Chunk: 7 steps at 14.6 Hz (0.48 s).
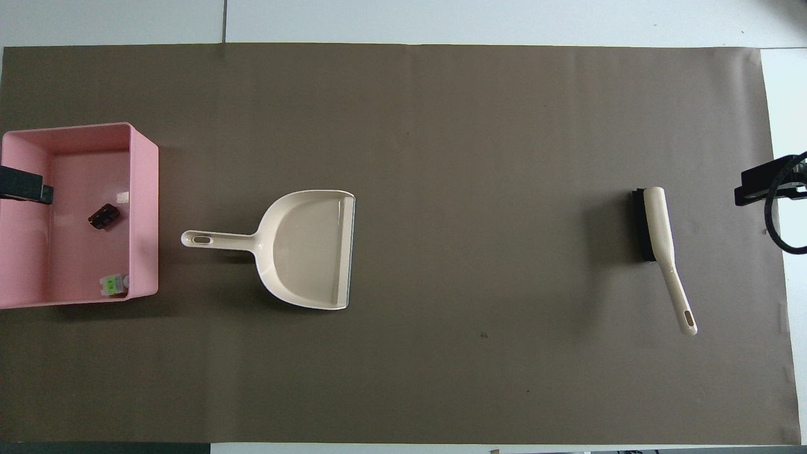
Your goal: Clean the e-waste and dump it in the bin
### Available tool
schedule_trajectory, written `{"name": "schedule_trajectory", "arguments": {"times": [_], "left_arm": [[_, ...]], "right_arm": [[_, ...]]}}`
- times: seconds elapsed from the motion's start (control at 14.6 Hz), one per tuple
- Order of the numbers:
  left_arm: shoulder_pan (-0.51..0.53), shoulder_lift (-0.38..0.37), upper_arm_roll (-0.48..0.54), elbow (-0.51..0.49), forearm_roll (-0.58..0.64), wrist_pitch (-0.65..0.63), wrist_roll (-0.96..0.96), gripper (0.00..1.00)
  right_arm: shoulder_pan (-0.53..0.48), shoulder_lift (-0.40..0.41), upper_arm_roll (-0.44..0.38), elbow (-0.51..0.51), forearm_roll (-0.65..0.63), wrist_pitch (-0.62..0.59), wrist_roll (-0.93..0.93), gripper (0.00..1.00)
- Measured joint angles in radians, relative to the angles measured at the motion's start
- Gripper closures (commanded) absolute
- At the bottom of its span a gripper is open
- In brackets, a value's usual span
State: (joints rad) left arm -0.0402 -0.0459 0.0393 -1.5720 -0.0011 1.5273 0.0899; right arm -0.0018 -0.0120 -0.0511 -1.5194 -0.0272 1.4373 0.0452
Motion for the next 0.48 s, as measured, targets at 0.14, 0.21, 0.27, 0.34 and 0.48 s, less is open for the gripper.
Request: {"name": "schedule_trajectory", "arguments": {"times": [0.14, 0.21, 0.27, 0.34, 0.48], "left_arm": [[0.000, 0.001, -0.003, 0.000, -0.003, -0.034, -0.033, 0.02], [0.000, 0.002, -0.004, 0.000, -0.003, -0.046, -0.040, 0.02], [0.000, 0.003, -0.004, 0.000, -0.004, -0.061, -0.045, 0.02], [0.000, 0.002, -0.004, -0.001, -0.004, -0.075, -0.047, 0.02], [0.000, 0.003, -0.004, -0.003, -0.004, -0.082, -0.048, 0.02]], "right_arm": [[0.000, 0.000, 0.000, 0.000, 0.000, 0.000, 0.000, 0.01], [0.000, 0.000, 0.000, 0.000, 0.000, 0.000, 0.000, 0.01], [0.000, 0.000, 0.000, 0.000, 0.000, 0.000, 0.000, 0.01], [0.000, 0.000, 0.000, 0.000, 0.000, 0.000, 0.000, 0.01], [0.000, 0.000, 0.000, 0.000, 0.000, 0.000, 0.000, 0.01]]}}
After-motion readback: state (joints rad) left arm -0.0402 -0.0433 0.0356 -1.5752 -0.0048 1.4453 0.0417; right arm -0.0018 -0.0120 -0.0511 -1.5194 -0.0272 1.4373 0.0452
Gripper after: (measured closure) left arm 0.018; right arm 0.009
